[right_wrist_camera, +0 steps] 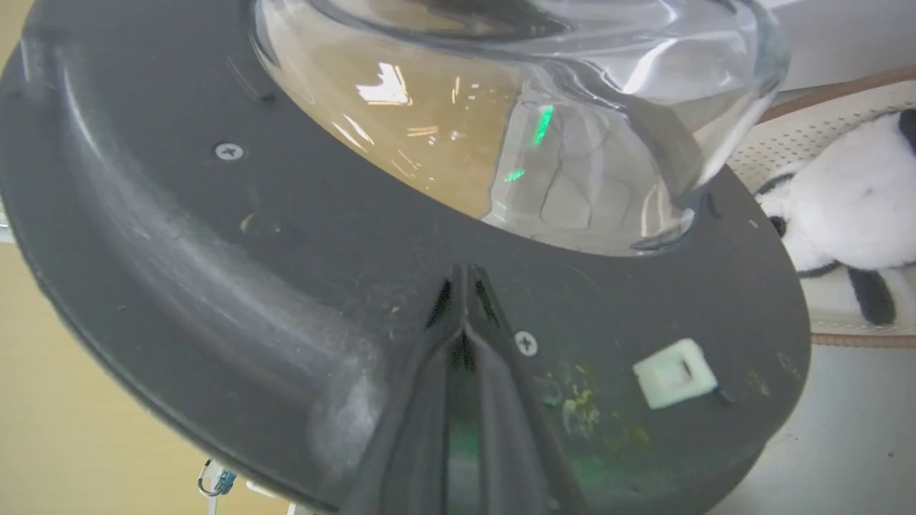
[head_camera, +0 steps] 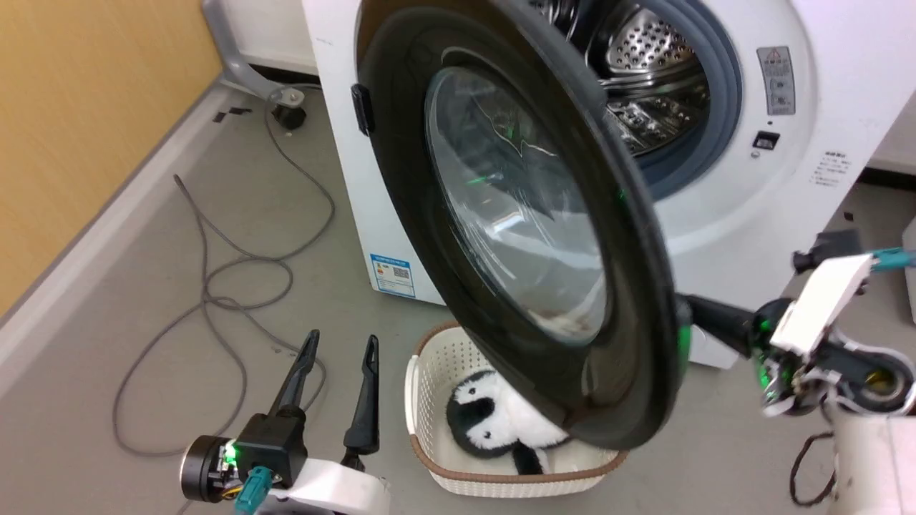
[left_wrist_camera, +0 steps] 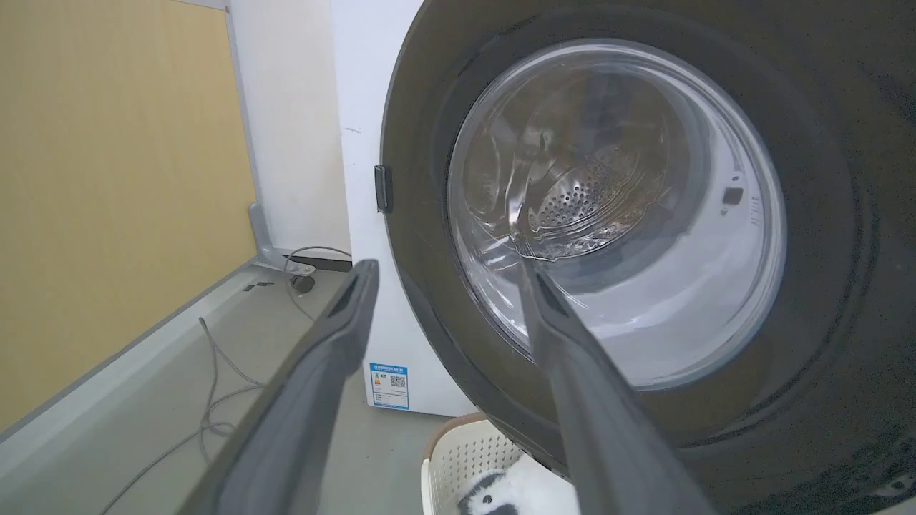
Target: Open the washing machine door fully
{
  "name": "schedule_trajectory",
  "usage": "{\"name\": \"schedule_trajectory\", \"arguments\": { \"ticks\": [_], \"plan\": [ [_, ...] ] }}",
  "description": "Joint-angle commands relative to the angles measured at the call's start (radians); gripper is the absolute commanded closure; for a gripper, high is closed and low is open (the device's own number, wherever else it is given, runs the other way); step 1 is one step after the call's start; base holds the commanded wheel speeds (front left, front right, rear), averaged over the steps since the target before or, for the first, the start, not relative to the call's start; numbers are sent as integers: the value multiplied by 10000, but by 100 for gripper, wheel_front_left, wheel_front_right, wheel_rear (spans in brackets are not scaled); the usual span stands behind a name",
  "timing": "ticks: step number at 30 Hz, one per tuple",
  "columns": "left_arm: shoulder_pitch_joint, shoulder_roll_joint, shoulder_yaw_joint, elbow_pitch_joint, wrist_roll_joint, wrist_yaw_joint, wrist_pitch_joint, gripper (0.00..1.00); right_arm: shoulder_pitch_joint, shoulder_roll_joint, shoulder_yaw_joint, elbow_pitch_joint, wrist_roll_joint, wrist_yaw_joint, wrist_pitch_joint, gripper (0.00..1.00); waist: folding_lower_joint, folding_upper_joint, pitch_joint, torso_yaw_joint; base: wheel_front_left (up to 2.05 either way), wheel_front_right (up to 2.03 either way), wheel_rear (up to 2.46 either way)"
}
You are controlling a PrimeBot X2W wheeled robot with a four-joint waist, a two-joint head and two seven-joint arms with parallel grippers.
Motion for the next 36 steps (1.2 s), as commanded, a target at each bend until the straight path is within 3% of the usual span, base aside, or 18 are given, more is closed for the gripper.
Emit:
{"name": "schedule_trajectory", "arguments": {
  "ticks": [1, 10, 18, 24, 30, 36],
  "plan": [
    [147, 12, -30, 19, 44, -52, -53, 0, 323, 71, 357, -175, 325, 12, -138, 100, 2, 0, -84, 93, 0, 0, 0],
    [427, 12, -54, 54, 75, -154, -53, 0, 1657, 73, 2969, -1142, 2651, 12, -1496, 100, 2, 0, -243, 425, 0, 0, 0],
    [542, 12, -95, 139, 28, -184, -53, 0, 2109, 73, 4545, -1618, 3427, 12, -2489, 100, 2, 0, -218, 811, 0, 0, 0],
    [542, 12, -40, 176, 20, -196, -53, 0, 2128, 73, 4997, -1572, 3558, 12, -2709, 100, 2, 0, -171, 866, 0, 0, 0],
    [533, 12, 70, 211, 8, -157, -53, 0, 2146, 25, 4789, -1795, 3318, 12, -3102, 100, 2, 0, -275, 708, 0, 0, 0],
    [568, 12, 243, 192, 22, -194, -53, 0, 2233, -778, 4365, -3065, 1967, 12, -4480, 100, 2, 0, -366, 294, 0, 0, 0]
  ]
}}
